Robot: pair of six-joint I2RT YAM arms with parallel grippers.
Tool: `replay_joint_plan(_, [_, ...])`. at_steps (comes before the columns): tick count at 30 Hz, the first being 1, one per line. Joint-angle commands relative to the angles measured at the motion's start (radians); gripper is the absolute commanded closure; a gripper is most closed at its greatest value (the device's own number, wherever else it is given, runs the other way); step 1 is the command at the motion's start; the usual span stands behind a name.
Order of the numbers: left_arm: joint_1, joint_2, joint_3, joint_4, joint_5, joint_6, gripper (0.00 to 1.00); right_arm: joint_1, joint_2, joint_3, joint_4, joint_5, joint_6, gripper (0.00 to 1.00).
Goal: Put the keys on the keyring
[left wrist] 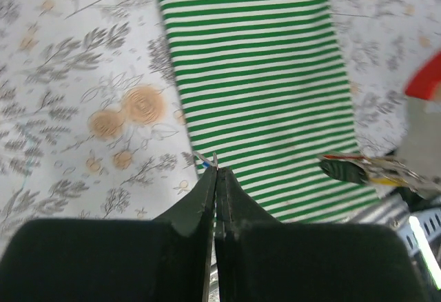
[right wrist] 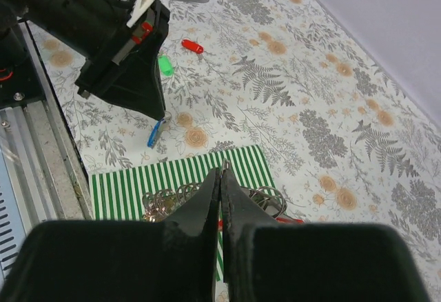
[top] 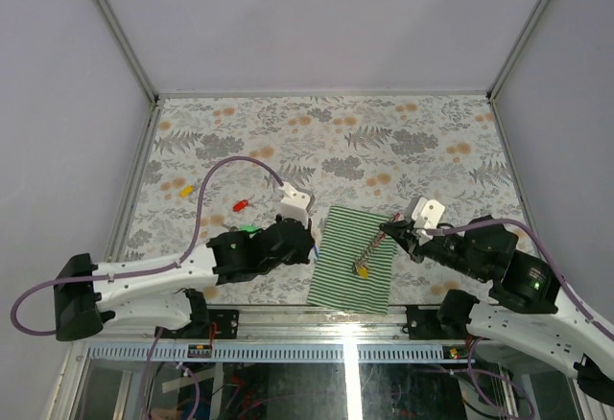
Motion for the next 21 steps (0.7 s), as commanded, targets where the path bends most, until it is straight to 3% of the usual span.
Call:
replay_joint_plan(1, [0.000,-0.071,-0.042,0.236,0.195,0.287,0.98,-0.001,-0.028,-0.036,0.163,-0.069,-0.055,1.00])
replay_joint_plan(9, [0.007,-0.244,-0.125,0.422,0.359,0.632,1.00,0.000,0.036,-0.042,0.258,-0.165,0.001,1.00])
replay_joint_plan(16, [0.210,-0.362,-0.201,0.563,0.616,0.737,1.00,0.000,0.220,0.116,0.180,-0.185,0.025,1.00])
replay_joint_plan(21, [0.343,-0.387,-0.198,0.585,0.777,0.783,1.00,-0.020,0.338,0.174,0.162,-0.329,-0.037,1.00])
